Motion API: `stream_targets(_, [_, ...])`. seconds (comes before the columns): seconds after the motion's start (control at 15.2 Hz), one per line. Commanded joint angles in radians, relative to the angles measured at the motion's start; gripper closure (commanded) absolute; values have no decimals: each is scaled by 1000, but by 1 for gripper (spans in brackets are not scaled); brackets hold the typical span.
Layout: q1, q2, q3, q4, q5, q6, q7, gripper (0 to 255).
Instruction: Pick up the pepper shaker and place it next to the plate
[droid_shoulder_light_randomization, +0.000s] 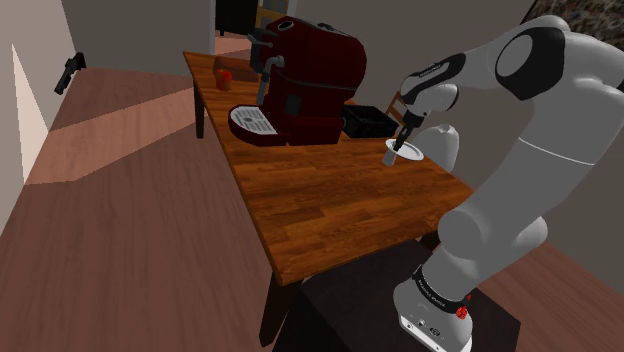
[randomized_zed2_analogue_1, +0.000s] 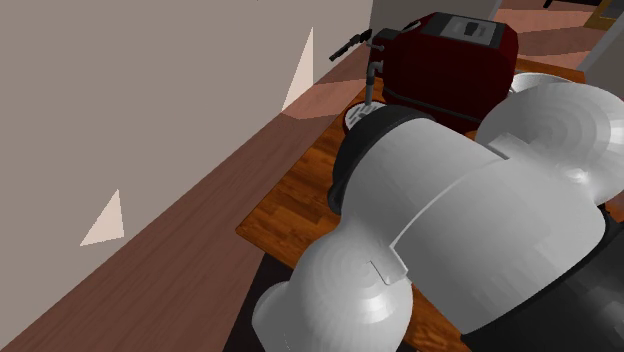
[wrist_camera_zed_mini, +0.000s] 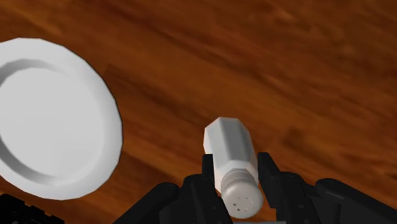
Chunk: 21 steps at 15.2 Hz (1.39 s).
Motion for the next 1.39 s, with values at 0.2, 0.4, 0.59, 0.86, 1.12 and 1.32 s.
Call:
stream_targets(0.2, [0, 1, 0, 0, 0, 2, 0, 255])
stream_targets(0.4, [0, 1, 0, -1, 0, 2, 0, 0])
stream_targets(0.59, [0, 1, 0, -1, 0, 2, 0, 0])
stream_targets(0.86, [6, -69, -1, 51, -29, -116, 20, 0])
stream_targets(1.12, [6, -69, -1, 51, -29, -116, 20, 0])
stream_targets(1.32, [6, -69, -1, 51, -29, -116, 20, 0])
